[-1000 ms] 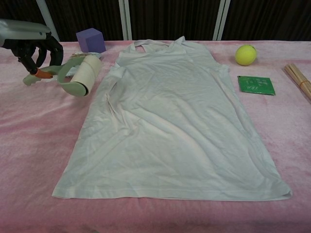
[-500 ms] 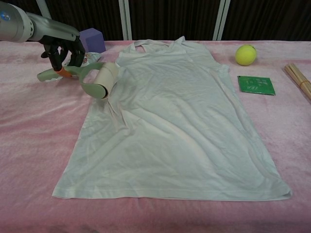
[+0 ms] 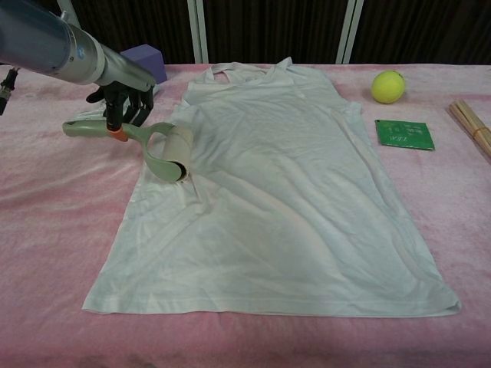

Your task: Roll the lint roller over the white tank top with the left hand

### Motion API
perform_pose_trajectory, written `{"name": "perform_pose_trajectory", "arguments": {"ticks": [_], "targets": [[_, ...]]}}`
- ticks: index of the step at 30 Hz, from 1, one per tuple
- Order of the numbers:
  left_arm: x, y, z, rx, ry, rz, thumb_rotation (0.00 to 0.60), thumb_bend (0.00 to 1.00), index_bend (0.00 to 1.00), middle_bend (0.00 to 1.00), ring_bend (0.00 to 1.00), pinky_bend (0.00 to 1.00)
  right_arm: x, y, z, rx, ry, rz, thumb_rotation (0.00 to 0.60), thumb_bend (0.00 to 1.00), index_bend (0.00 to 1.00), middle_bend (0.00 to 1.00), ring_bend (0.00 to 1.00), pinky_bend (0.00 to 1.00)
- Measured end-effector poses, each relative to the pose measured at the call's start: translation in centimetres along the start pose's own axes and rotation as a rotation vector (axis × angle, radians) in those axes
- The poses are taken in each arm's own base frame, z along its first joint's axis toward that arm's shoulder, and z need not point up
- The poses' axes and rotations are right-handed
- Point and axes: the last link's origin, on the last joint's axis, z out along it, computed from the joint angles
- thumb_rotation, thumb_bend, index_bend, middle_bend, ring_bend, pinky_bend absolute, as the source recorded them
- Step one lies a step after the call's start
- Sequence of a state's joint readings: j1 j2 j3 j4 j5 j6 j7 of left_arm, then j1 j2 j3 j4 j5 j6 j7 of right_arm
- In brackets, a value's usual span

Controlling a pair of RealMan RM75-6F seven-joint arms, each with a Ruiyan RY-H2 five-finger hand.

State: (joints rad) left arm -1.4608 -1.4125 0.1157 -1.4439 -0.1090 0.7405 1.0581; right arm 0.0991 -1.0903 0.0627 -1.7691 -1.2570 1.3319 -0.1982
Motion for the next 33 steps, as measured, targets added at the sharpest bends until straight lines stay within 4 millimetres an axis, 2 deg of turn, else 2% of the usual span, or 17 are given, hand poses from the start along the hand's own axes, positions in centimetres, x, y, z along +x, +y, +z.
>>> {"name": "perform_pose_trajectory", "arguments": {"ticks": [10, 17, 33], "targets": [[0.4, 0.7, 0.4, -0.022, 0.064, 0.039, 0.6, 0.58, 0.74, 0.71, 0.54, 0.7, 0.0, 0.0, -0.1, 0.0, -0.002, 0.0, 0.6, 0.28, 0.21, 0.03, 0.16, 0.2], [0.2, 1.2, 0.4, -0.066, 0.098, -0.017, 0.6, 0.58, 0.74, 0.71, 0.54, 0.71, -0.1, 0.0, -0.1, -0.002, -0.004, -0.003, 0.6, 0.28, 0.22, 0.03, 0.16, 0.2], [0.7, 4.6, 0.6, -0.128, 0.116, -0.092, 0.6, 0.58, 0.74, 0.71, 0.55, 0.72, -0.1, 0.0, -0.1, -0.006, -0.005, -0.004, 0.6, 0.28, 0.22, 0.03, 0.16, 0.2]]}}
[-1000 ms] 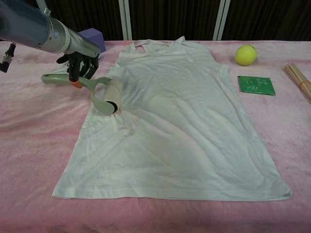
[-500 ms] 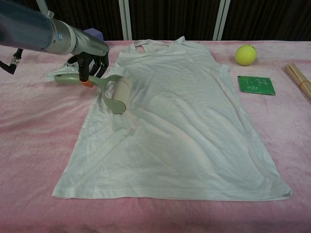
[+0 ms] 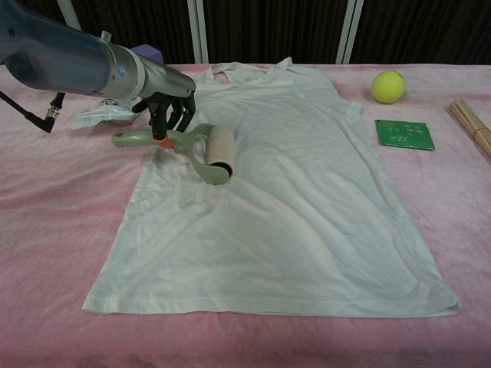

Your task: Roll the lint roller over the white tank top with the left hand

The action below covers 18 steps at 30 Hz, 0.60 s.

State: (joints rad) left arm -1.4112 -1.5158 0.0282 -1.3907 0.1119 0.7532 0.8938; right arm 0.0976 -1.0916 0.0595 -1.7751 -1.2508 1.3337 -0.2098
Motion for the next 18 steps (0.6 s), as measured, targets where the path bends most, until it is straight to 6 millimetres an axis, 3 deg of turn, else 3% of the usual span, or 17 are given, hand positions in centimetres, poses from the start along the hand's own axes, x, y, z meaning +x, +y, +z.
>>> {"name": "perform_pose_trajectory", "arguments": {"ticks": [18], "targets": [[1.6, 5.8, 2.8, -0.057, 0.06, -0.007, 0.6, 0.58, 0.74, 0.72, 0.55, 0.72, 0.0, 0.0, 0.0, 0.001, 0.0, -0.006, 0.6, 0.28, 0.23, 0.03, 0.16, 0.2]]}}
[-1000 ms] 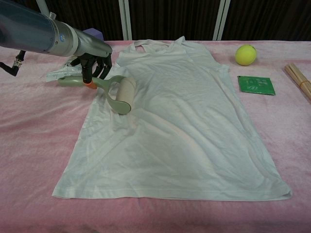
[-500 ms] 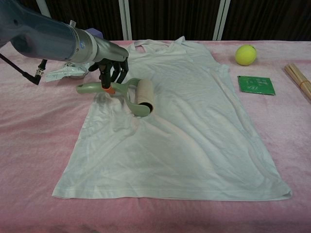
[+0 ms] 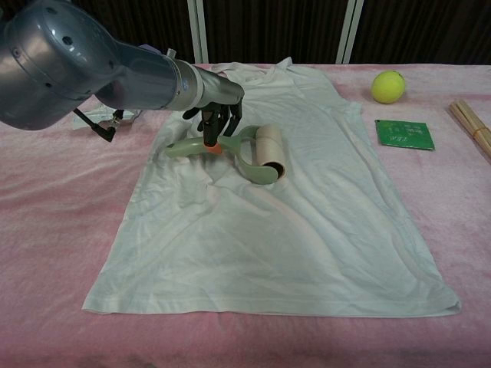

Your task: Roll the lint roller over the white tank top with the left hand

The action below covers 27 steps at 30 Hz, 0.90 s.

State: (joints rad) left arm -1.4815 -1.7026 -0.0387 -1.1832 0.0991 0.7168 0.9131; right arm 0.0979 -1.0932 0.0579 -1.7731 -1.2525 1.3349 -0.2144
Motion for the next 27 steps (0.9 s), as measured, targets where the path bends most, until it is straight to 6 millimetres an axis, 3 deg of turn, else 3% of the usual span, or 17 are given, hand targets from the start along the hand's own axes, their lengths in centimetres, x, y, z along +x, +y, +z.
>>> {"name": "perform_pose_trajectory", "arguments": {"ticks": [5, 10, 18, 27], "targets": [[0.6, 1.1, 0.5, -0.008, 0.018, -0.002, 0.6, 0.58, 0.74, 0.72, 0.55, 0.72, 0.0, 0.0, 0.0, 0.001, -0.003, 0.0, 0.6, 0.28, 0.23, 0.03, 0.16, 0.2], [-0.2, 0.4, 0.6, 0.002, -0.001, 0.031, 0.6, 0.58, 0.74, 0.72, 0.55, 0.72, 0.0, 0.0, 0.0, 0.001, -0.002, -0.001, 0.6, 0.28, 0.24, 0.03, 0.16, 0.2], [-0.6, -2.4, -0.2, 0.03, -0.022, 0.065, 0.6, 0.58, 0.74, 0.72, 0.55, 0.72, -0.1, -0.1, 0.0, 0.0, -0.006, -0.003, 0.6, 0.28, 0.24, 0.03, 0.16, 0.2], [-1.2, -7.4, -2.6, 0.075, -0.066, 0.105, 0.6, 0.58, 0.75, 0.72, 0.55, 0.72, -0.2, 0.0, 0.0, -0.011, -0.009, 0.001, 0.6, 0.28, 0.25, 0.03, 0.16, 0.2]]}}
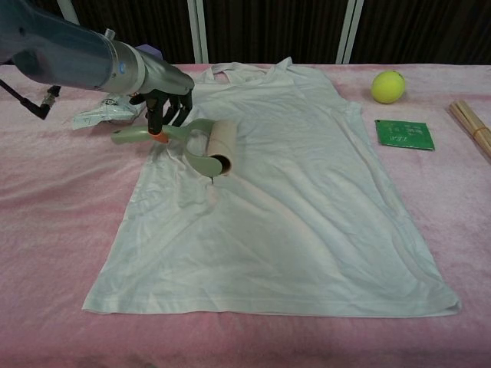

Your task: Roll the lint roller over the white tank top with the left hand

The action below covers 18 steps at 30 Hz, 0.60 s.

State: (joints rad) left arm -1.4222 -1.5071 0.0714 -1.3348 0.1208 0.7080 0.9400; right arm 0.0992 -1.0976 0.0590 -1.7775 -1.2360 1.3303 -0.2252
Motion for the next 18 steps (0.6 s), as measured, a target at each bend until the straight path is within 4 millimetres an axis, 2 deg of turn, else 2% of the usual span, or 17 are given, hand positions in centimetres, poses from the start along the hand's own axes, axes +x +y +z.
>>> {"name": "perform_pose_trajectory", "arguments": {"ticks": [4, 8, 13, 18], "targets": [[-1.2, -2.2, -0.9, 0.019, -0.026, 0.012, 0.6, 0.58, 0.75, 0.72, 0.55, 0.72, 0.0, 0.0, 0.0, -0.005, 0.001, 0.004, 0.6, 0.28, 0.26, 0.03, 0.16, 0.2], [-2.1, -3.6, -1.4, 0.032, -0.042, 0.021, 0.6, 0.58, 0.75, 0.72, 0.55, 0.72, 0.0, 0.0, 0.0, -0.008, 0.001, 0.004, 0.6, 0.28, 0.26, 0.03, 0.16, 0.2], [-2.8, -4.1, -1.5, 0.024, -0.044, 0.041, 0.6, 0.58, 0.75, 0.72, 0.55, 0.72, 0.0, 0.0, 0.0, -0.013, -0.001, 0.006, 0.6, 0.28, 0.26, 0.03, 0.16, 0.2], [-2.7, -3.9, -1.3, 0.008, -0.026, 0.057, 0.6, 0.58, 0.75, 0.72, 0.55, 0.72, 0.0, 0.1, 0.0, -0.016, -0.002, 0.006, 0.6, 0.28, 0.27, 0.03, 0.16, 0.2]]}}
